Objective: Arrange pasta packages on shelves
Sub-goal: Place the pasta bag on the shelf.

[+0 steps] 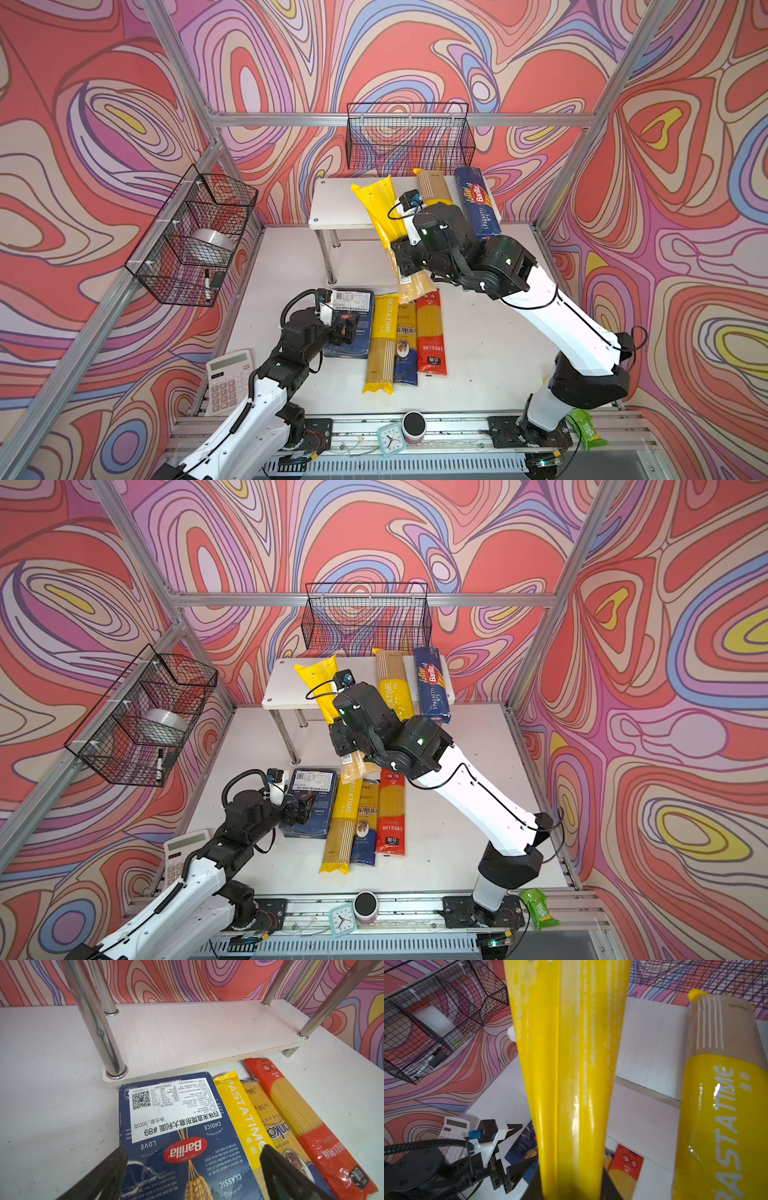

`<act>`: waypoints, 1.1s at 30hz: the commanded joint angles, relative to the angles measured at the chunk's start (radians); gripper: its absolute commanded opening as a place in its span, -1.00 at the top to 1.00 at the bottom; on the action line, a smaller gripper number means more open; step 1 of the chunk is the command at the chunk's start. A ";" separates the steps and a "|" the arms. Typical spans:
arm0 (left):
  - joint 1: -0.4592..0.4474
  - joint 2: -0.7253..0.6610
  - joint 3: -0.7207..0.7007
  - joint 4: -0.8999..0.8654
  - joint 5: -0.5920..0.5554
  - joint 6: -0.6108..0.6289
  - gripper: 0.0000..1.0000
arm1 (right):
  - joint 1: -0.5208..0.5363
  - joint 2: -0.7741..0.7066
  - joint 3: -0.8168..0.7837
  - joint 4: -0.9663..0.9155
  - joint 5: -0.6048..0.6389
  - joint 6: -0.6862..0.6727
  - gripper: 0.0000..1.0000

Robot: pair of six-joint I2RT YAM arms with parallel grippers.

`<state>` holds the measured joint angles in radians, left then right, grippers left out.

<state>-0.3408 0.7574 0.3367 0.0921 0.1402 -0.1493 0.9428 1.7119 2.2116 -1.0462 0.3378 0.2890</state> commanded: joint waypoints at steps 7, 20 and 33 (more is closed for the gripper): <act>-0.005 -0.010 0.008 -0.018 -0.002 0.010 -1.00 | -0.103 0.054 0.092 0.145 -0.046 -0.001 0.85; -0.005 -0.003 0.010 -0.017 0.004 0.011 -1.00 | -0.200 0.134 0.139 0.143 -0.059 0.003 0.85; -0.005 -0.007 0.010 -0.016 0.003 0.011 -1.00 | -0.238 0.176 0.191 0.225 -0.050 0.021 0.84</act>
<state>-0.3408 0.7567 0.3367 0.0921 0.1402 -0.1493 0.7139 1.8999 2.3425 -0.9718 0.2581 0.3016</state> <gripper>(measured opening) 0.994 0.269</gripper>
